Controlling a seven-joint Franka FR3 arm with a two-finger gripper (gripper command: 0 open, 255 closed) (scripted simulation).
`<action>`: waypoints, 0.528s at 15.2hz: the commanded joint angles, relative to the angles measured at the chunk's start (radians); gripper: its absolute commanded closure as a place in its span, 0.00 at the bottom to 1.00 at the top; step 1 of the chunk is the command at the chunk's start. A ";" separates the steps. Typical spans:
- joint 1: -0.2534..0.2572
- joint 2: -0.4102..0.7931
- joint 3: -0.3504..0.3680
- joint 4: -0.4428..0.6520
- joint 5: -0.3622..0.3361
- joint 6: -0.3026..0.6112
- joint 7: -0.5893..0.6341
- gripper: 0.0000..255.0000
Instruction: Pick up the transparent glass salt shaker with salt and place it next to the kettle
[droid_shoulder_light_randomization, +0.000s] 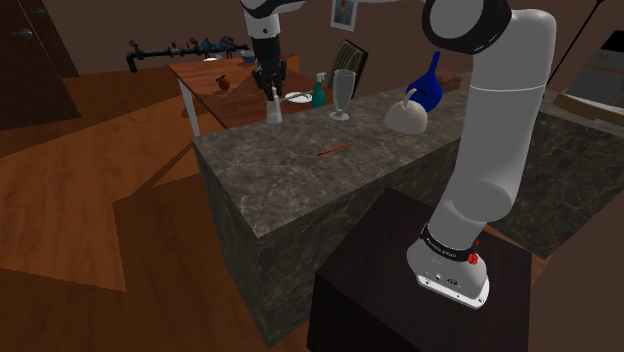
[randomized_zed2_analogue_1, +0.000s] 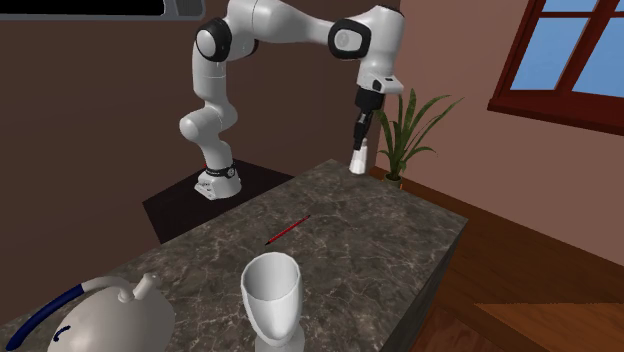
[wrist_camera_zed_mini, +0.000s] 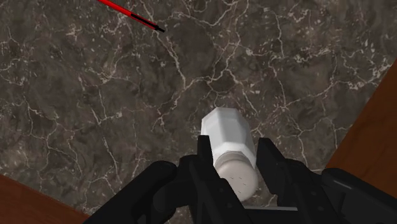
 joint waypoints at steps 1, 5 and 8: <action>0.000 0.001 0.000 0.030 0.000 -0.029 -0.002 1.00; 0.001 0.008 0.000 0.094 0.000 -0.086 -0.006 1.00; 0.001 0.017 0.000 0.146 0.000 -0.130 -0.009 1.00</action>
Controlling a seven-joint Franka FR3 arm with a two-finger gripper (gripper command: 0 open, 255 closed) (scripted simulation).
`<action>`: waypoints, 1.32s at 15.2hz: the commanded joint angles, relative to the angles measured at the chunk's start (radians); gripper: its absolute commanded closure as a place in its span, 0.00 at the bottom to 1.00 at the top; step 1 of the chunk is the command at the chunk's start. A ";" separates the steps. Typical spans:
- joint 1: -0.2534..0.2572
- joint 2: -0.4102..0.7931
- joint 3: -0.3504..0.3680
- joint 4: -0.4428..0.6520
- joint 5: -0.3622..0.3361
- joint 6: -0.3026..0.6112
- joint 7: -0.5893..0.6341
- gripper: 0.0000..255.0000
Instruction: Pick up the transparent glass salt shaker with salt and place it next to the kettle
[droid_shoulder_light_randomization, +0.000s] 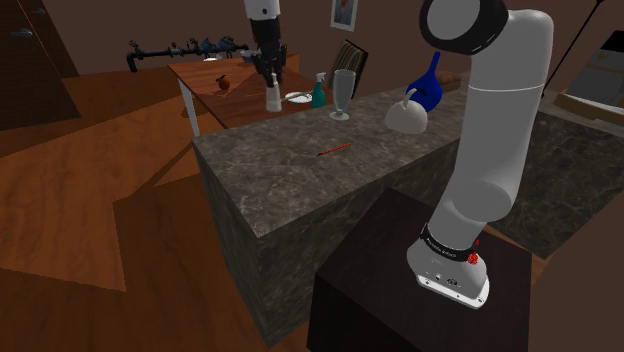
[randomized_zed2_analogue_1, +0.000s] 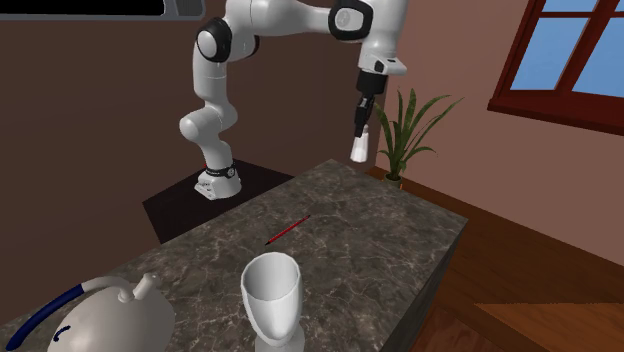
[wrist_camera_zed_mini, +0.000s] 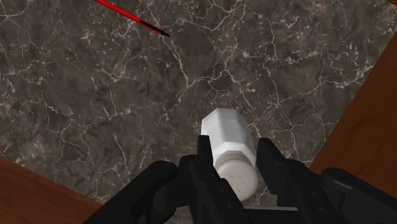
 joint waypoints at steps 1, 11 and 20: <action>0.001 0.008 0.000 0.040 0.000 -0.032 -0.001 1.00; -0.009 0.022 -0.006 0.181 -0.002 -0.157 -0.027 1.00; -0.112 -0.211 -0.078 -0.139 -0.013 -0.057 -0.195 1.00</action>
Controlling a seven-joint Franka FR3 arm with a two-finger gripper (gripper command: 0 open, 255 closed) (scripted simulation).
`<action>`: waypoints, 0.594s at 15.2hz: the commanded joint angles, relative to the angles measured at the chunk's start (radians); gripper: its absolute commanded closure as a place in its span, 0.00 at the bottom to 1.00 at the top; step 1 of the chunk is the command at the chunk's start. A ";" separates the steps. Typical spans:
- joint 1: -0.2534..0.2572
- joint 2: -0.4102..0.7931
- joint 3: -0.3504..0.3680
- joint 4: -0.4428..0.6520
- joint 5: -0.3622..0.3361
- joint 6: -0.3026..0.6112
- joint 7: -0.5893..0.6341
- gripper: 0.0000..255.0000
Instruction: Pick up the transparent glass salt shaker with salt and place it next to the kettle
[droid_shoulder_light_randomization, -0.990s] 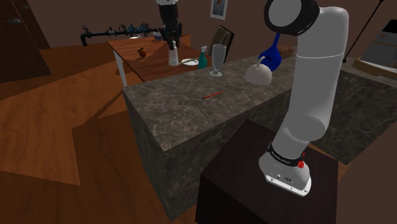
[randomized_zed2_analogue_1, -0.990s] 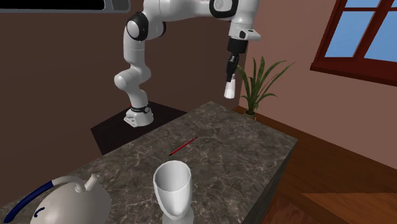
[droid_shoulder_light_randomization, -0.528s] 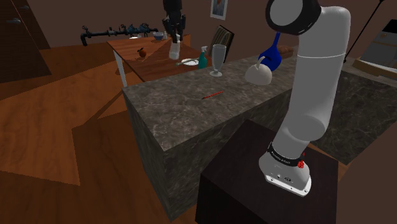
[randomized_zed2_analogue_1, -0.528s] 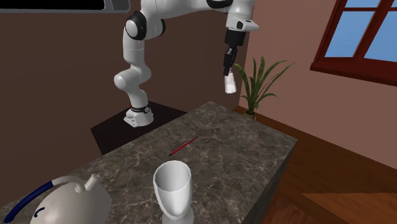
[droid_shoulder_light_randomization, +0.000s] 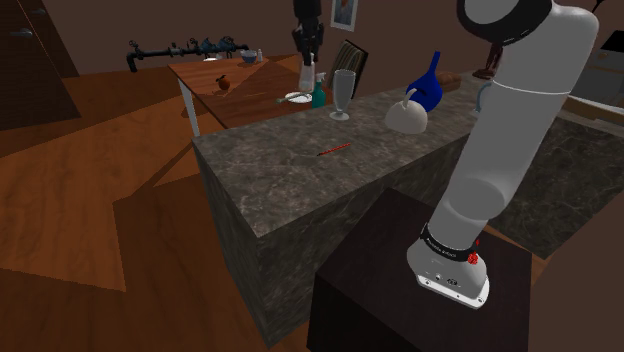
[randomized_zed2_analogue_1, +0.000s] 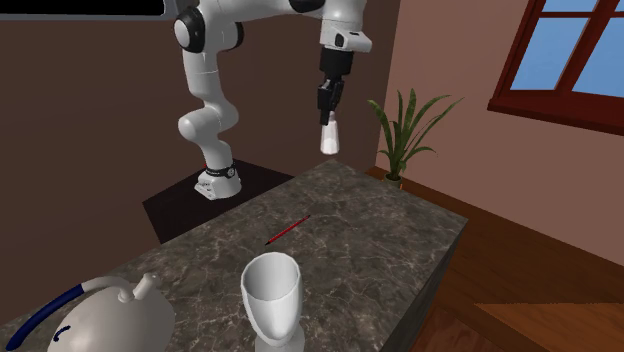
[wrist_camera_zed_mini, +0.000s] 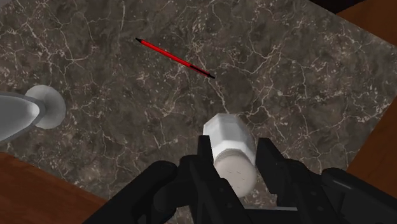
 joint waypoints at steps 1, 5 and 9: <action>-0.022 -0.044 -0.019 -0.057 -0.005 0.017 -0.042 1.00; -0.065 -0.111 -0.061 -0.140 -0.019 0.041 -0.124 1.00; -0.107 -0.162 -0.107 -0.201 -0.035 0.060 -0.210 1.00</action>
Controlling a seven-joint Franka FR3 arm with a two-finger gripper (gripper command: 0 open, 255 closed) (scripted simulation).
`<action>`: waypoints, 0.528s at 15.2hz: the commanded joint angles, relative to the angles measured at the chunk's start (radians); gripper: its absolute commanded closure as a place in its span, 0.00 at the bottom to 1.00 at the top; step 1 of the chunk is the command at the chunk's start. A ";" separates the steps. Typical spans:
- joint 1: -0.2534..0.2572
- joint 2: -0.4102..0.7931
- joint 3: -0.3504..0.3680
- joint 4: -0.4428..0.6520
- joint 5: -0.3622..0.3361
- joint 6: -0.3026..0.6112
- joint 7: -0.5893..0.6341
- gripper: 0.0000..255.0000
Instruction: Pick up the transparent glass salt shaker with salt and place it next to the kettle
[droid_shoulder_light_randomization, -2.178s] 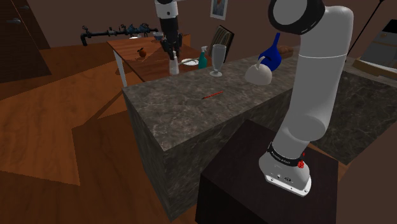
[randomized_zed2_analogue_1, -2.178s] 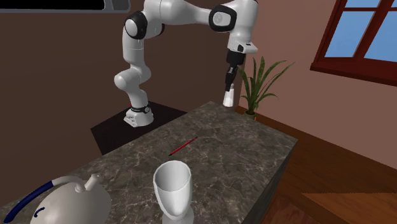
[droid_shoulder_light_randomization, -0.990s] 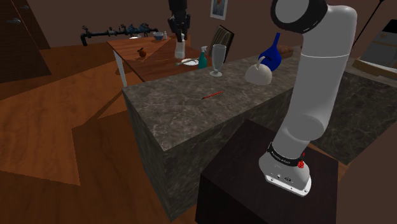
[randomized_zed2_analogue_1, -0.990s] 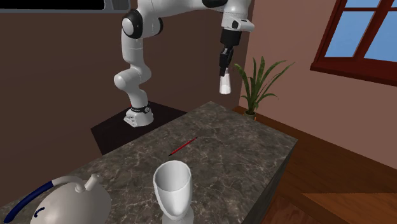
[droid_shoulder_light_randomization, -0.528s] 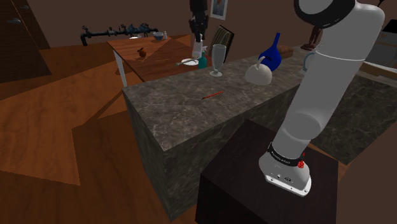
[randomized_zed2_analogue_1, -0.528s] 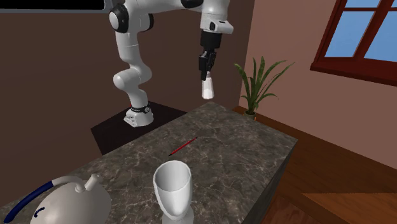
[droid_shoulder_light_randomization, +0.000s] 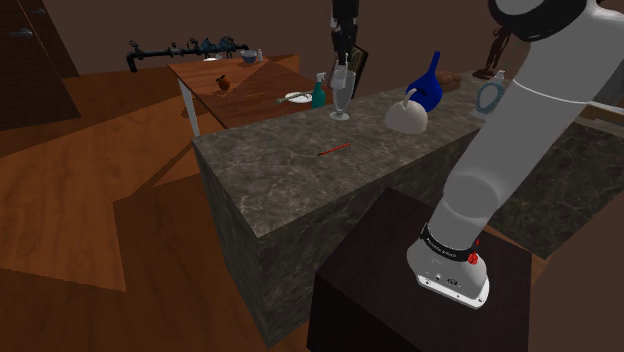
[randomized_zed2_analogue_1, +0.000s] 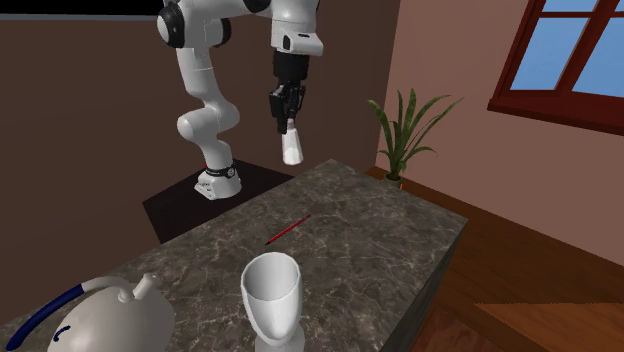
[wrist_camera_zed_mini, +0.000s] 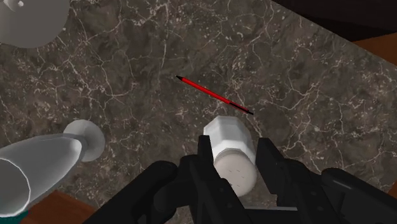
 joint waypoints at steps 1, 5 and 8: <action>-0.024 -0.024 -0.027 -0.027 -0.009 0.009 -0.050 1.00; -0.065 -0.056 -0.077 -0.062 -0.027 0.024 -0.140 1.00; -0.096 -0.068 -0.118 -0.076 -0.039 0.035 -0.209 1.00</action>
